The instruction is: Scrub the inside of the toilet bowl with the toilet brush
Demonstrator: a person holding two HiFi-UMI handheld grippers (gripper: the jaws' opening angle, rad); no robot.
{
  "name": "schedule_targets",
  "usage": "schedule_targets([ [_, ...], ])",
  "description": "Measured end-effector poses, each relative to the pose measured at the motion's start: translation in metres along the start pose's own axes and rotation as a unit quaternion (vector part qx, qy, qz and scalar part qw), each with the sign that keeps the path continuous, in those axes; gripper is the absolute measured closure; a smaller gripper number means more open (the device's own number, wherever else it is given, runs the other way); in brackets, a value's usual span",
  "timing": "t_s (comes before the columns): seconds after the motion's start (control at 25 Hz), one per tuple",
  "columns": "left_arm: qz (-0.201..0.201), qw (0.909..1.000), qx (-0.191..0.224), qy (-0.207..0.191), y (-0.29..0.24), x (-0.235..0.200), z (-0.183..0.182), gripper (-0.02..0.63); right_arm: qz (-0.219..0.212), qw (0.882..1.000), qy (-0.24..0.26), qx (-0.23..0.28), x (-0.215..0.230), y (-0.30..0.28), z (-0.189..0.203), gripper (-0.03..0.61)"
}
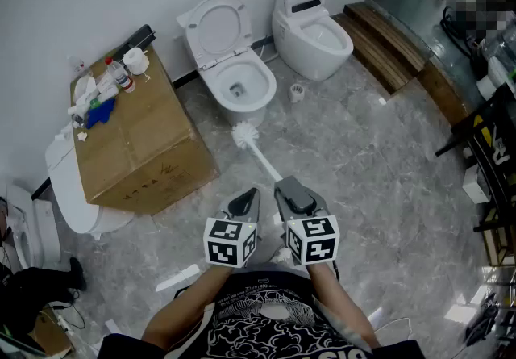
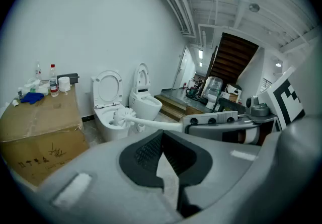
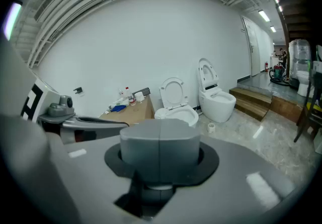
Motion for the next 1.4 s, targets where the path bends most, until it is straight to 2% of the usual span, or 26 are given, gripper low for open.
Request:
schedule_targets([
  [0.8,-0.017,0.9996,-0.016,-0.019,-0.063,0.031,-0.012,0.624,-0.022,0.999,-0.032,-0.002,0.075,-0.004,0.007,0.430],
  [1.16,0.009,0.9992,-0.039,0.005,-0.111,-0.007,-0.025,0.624,0.005,0.999,-0.049,-0.022,0.096,-0.040,-0.006,0.430],
  [1.4,0.041,0.9978,-0.050,0.009,-0.147,-0.053,-0.056,0.624,0.028,0.998,-0.043,-0.033,0.094,-0.095,-0.038,0.430],
])
Point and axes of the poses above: the fingertips, and each gripper's own axes: y backward along the fingers, x to its right, z out of its underside, the point moved 7 cm from there along y, backward along the fingers, and after that the axes turned 6 degrees about z, right-handed, at the moved point
